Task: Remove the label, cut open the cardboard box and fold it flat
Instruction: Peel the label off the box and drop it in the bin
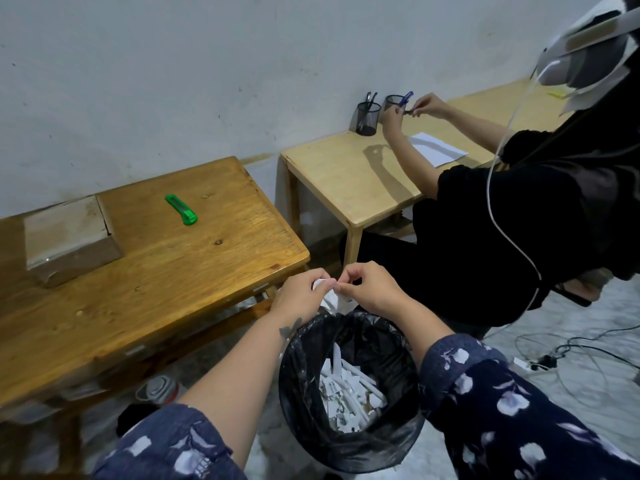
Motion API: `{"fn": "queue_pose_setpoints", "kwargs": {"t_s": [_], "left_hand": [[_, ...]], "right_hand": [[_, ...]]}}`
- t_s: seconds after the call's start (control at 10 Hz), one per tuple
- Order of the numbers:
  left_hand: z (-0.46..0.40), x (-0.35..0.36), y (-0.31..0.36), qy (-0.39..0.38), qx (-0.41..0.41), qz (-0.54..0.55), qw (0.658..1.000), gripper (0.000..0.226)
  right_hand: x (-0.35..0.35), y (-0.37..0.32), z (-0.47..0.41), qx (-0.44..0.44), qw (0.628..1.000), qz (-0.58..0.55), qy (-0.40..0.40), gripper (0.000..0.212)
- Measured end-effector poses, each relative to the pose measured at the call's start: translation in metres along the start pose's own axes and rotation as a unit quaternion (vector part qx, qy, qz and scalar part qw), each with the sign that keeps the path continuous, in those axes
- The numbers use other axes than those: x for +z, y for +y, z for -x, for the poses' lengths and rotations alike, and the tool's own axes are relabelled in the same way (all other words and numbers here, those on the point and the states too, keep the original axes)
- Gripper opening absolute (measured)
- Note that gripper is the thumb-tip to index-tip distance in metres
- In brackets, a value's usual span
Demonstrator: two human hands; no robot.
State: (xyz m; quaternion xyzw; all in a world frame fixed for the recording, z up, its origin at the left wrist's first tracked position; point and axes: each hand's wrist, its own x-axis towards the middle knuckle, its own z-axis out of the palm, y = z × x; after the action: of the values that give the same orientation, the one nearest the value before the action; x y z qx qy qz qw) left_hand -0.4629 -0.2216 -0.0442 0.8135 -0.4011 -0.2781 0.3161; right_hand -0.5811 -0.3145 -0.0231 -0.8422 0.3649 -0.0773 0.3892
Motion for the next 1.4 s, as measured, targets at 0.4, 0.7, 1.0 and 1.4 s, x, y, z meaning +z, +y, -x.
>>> {"fn": "queue_pose_setpoints", "kwargs": {"t_s": [0.4, 0.7, 1.0, 1.4], "left_hand": [[-0.022, 0.022, 0.015, -0.010, -0.182, 0.221, 0.958, 0.026], [-0.037, 0.036, -0.005, 0.041, -0.252, 0.117, 0.960, 0.040], [-0.019, 0.085, -0.006, -0.022, -0.193, 0.072, 0.978, 0.039], [-0.015, 0.117, -0.034, -0.132, -0.128, 0.041, 0.982, 0.012]], "right_hand": [[0.008, 0.014, 0.004, -0.149, 0.960, 0.189, 0.142, 0.015], [0.004, 0.035, 0.016, -0.041, 0.979, 0.069, 0.185, 0.018], [0.000, 0.075, 0.020, 0.089, 0.989, 0.095, 0.069, 0.018], [0.034, 0.117, 0.023, 0.185, 0.974, 0.112, 0.065, 0.009]]}}
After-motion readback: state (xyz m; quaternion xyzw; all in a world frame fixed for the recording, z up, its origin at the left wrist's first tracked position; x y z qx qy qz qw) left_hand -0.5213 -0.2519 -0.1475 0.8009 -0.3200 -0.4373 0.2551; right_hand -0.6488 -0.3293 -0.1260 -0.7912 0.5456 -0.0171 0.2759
